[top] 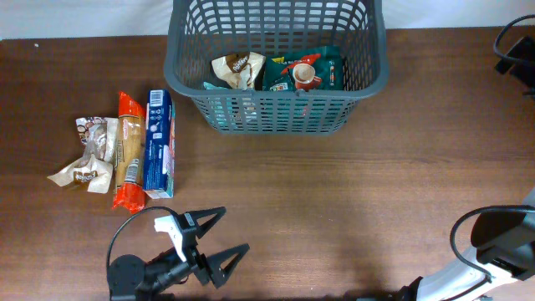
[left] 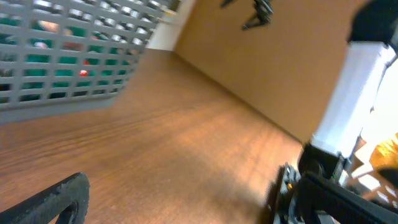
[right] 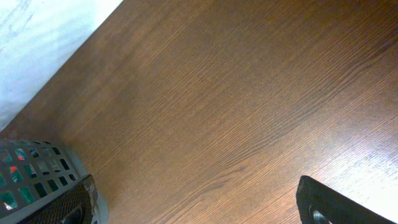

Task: Pack container
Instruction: 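Move the left gripper to the blue Clark box and grasp it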

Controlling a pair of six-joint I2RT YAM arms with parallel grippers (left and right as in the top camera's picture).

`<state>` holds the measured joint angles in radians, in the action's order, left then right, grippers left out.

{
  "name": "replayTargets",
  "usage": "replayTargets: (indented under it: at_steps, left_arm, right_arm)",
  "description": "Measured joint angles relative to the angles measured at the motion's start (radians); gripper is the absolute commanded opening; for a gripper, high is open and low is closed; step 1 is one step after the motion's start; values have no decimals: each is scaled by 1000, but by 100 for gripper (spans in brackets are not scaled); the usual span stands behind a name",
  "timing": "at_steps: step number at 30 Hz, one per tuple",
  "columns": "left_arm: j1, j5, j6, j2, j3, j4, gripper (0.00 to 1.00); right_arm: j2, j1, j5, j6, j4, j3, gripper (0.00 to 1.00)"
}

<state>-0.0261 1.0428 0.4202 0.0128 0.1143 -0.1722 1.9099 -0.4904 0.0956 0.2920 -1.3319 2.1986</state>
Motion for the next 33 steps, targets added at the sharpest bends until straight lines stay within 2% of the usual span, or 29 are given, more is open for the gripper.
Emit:
replayTargets:
  at_steps: [5, 9, 13, 16, 19, 23, 27, 33]
  left_arm:
    - [0, -122, 32, 51, 64, -4, 99]
    - [0, -236, -52, 174, 215, -89, 99]
    - [1, -421, -214, 367, 448, -314, 99]
    - [2, -614, -311, 555, 671, -489, 99]
    - [2, -768, -359, 738, 877, -640, 99]
    - [2, -848, -389, 959, 1091, -820, 99]
    - [2, -889, -434, 1114, 1152, -887, 99]
    - [-24, -946, -481, 1350, 1153, -896, 99]
  right_arm:
    - [0, 0, 0, 0, 0, 0, 99]
    - [0, 0, 0, 0, 0, 0, 99]
    - [0, 0, 0, 0, 0, 0, 99]
    - [0, 0, 1, -1, 0, 0, 99]
    - [0, 0, 3, -1, 0, 0, 99]
    - [0, 0, 3, 0, 0, 0, 99]
    - [0, 0, 3, 0, 0, 0, 99]
    - [0, 0, 3, 0, 0, 0, 99]
